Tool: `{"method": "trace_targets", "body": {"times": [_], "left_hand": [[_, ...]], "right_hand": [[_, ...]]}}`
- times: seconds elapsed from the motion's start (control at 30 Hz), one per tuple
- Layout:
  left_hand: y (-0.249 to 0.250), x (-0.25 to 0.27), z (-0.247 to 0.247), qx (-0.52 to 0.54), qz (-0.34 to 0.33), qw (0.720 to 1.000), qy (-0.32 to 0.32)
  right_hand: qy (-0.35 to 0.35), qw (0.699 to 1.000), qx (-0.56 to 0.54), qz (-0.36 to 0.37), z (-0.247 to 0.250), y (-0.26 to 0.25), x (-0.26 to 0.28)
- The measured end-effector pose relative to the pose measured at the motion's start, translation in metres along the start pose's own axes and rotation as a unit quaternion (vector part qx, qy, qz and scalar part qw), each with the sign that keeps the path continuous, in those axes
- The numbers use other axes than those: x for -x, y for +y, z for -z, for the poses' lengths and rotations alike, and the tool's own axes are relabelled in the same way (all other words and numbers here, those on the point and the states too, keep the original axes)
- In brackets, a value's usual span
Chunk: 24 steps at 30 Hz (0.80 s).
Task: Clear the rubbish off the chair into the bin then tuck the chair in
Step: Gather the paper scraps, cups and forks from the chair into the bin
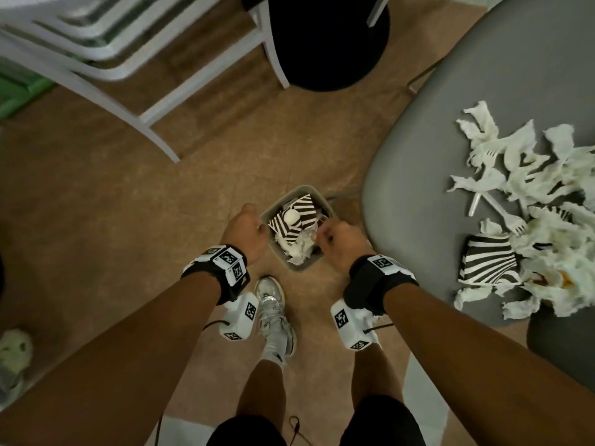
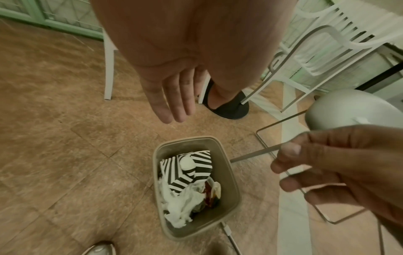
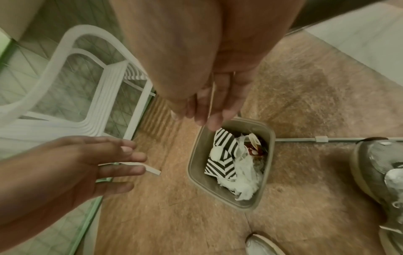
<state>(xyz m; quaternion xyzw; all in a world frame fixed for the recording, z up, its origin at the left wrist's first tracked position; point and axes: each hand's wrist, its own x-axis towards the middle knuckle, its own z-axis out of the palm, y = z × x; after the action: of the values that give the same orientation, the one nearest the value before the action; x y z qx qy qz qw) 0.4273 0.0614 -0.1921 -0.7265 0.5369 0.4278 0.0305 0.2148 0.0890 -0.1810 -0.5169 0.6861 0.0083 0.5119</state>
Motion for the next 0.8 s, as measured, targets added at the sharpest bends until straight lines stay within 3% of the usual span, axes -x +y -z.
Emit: {"method": "trace_targets", "body": {"times": [0.17,0.3,0.57,0.67,0.8], "left_hand": [[0.072,0.011,-0.008,-0.014,-0.079,0.997,0.013],[0.140,0.012,-0.029,-0.043,-0.141,0.989,-0.003],[0.296,0.040,-0.136,-0.120,-0.257,0.950,-0.128],[0.327,0.061,-0.178,-0.204,-0.296,0.918,-0.170],[0.335,0.072,-0.211,-0.316,-0.323,0.878,-0.155]], "right_hand": [[0.031,0.997,-0.047,0.060,0.052,-0.002,0.019],[0.119,0.988,-0.061,0.077,0.115,0.029,0.045],[0.181,0.980,-0.035,-0.073,0.223,0.177,0.099],[0.188,0.975,-0.022,-0.116,0.242,0.217,0.115],[0.240,0.958,0.035,-0.155,0.249,0.244,0.131]]}}
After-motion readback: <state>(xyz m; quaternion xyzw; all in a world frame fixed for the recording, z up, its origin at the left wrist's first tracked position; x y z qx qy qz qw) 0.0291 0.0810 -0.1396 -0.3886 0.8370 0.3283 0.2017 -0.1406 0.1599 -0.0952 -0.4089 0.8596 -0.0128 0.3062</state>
